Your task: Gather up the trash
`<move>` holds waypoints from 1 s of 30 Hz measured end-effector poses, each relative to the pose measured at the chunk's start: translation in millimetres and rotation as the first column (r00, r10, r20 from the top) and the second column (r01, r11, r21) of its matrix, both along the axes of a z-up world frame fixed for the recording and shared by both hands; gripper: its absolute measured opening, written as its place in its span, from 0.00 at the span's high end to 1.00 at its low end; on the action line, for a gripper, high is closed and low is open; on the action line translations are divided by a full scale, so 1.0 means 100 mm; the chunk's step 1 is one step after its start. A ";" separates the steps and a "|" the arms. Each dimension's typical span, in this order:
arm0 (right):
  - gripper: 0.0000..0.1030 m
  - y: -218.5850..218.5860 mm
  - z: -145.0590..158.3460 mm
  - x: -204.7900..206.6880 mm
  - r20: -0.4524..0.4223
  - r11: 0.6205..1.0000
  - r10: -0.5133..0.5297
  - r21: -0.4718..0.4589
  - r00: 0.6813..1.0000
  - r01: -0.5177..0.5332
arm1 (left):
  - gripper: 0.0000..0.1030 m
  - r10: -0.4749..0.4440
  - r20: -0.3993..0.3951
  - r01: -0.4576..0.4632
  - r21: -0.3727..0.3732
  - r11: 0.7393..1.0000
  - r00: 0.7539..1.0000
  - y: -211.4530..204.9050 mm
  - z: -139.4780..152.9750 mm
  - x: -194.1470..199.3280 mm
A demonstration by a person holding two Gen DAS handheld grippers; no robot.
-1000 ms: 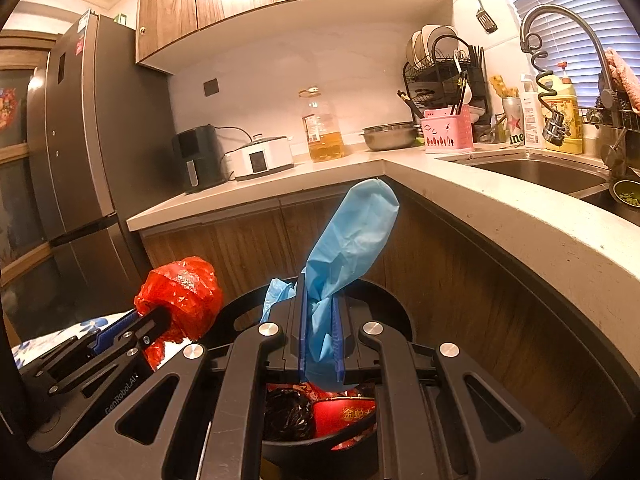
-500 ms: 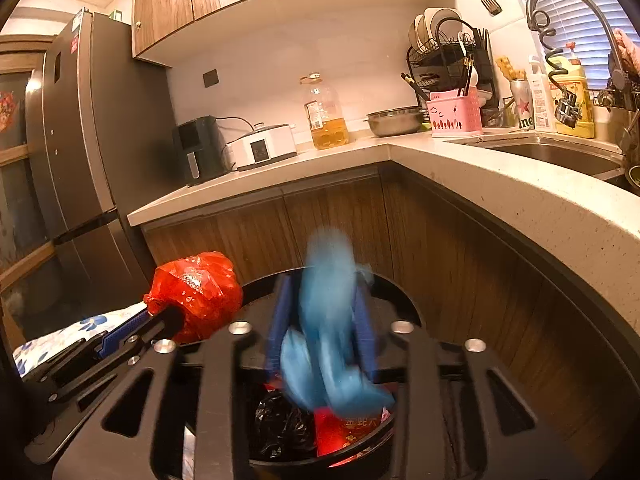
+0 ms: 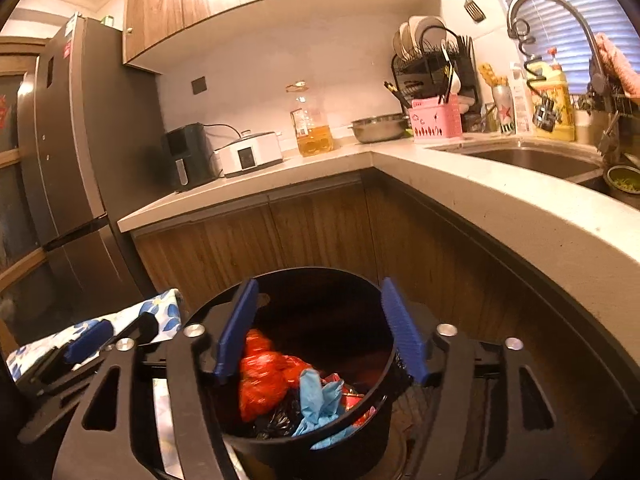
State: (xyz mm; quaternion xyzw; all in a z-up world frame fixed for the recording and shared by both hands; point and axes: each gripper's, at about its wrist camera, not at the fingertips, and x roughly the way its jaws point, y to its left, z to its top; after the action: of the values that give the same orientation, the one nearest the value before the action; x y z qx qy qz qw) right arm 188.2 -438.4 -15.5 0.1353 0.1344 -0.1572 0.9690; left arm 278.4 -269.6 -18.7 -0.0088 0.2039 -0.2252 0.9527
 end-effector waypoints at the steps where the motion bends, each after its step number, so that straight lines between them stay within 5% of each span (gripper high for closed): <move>1: 0.28 0.04 0.01 -0.02 -0.005 1.000 0.005 -0.005 1.000 -0.005 | 0.23 0.018 0.006 -0.018 0.004 1.000 1.000 0.05 0.01 -0.04; 17: 0.09 0.87 0.11 -0.54 -0.091 0.993 0.065 -0.092 0.994 -0.073 | 0.08 0.199 0.020 -0.200 0.067 0.978 0.980 1.06 0.12 -0.83; 30: 0.09 1.55 0.15 -1.25 -0.104 0.992 0.048 -0.114 0.993 -0.060 | 0.06 0.239 0.034 -0.241 0.064 0.968 0.970 1.77 0.20 -1.57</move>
State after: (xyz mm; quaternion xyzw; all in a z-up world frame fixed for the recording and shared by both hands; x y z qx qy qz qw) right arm 63.5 -283.0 -0.3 0.0663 0.1775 -0.1450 0.9711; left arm 121.8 -92.3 1.7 0.0018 0.1966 -0.1015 0.9752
